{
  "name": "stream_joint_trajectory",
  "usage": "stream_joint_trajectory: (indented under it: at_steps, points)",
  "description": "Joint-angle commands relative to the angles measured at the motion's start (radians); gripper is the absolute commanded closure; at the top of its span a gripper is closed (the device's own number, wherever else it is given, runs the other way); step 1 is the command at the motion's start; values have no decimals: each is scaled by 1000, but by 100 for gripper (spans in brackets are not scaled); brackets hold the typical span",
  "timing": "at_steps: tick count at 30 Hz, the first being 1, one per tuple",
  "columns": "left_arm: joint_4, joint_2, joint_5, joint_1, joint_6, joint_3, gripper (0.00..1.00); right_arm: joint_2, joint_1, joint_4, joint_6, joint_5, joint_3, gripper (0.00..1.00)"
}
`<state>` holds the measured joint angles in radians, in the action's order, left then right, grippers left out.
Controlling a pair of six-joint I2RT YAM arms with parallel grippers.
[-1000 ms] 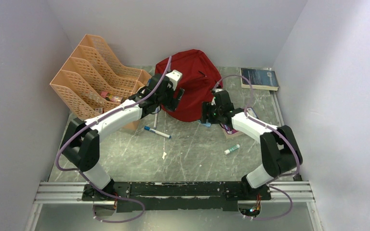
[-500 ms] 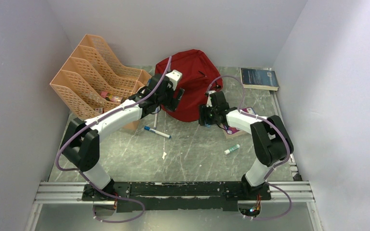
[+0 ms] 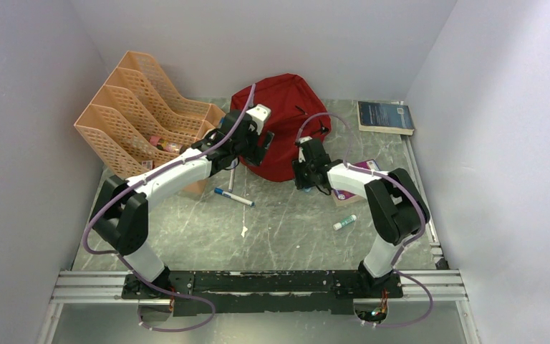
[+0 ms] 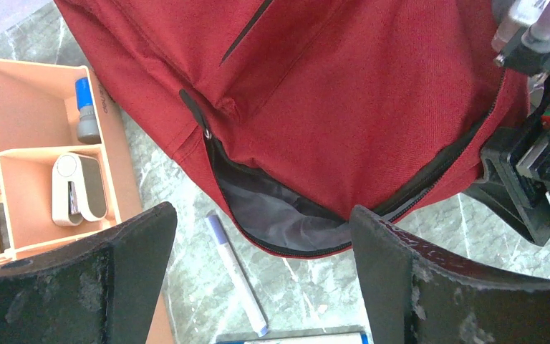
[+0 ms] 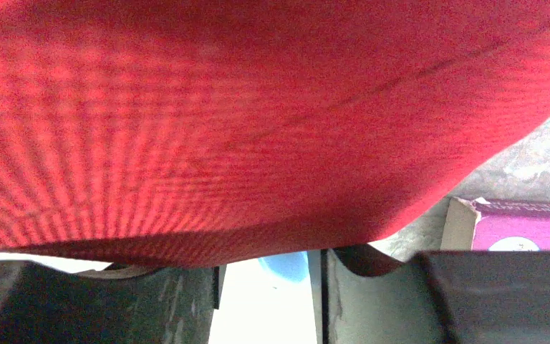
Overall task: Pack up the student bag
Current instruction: Move the stationery to the center of the board.
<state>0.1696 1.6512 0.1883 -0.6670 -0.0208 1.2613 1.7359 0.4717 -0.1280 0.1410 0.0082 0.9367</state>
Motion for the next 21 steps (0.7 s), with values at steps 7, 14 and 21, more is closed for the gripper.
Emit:
stream_joint_trajectory:
  at_steps: [7, 14, 21]
  points:
    - [2, 15, 7, -8, -15, 22, 5, 1, 99, -122, 4, 103, -1, 66]
    - [15, 14, 68, -8, -9, 25, 5, -89, 193, -173, 52, 53, -59, 70]
    - [39, 19, 187, -3, 15, 38, 5, -198, 302, -146, 101, -82, -143, 70]
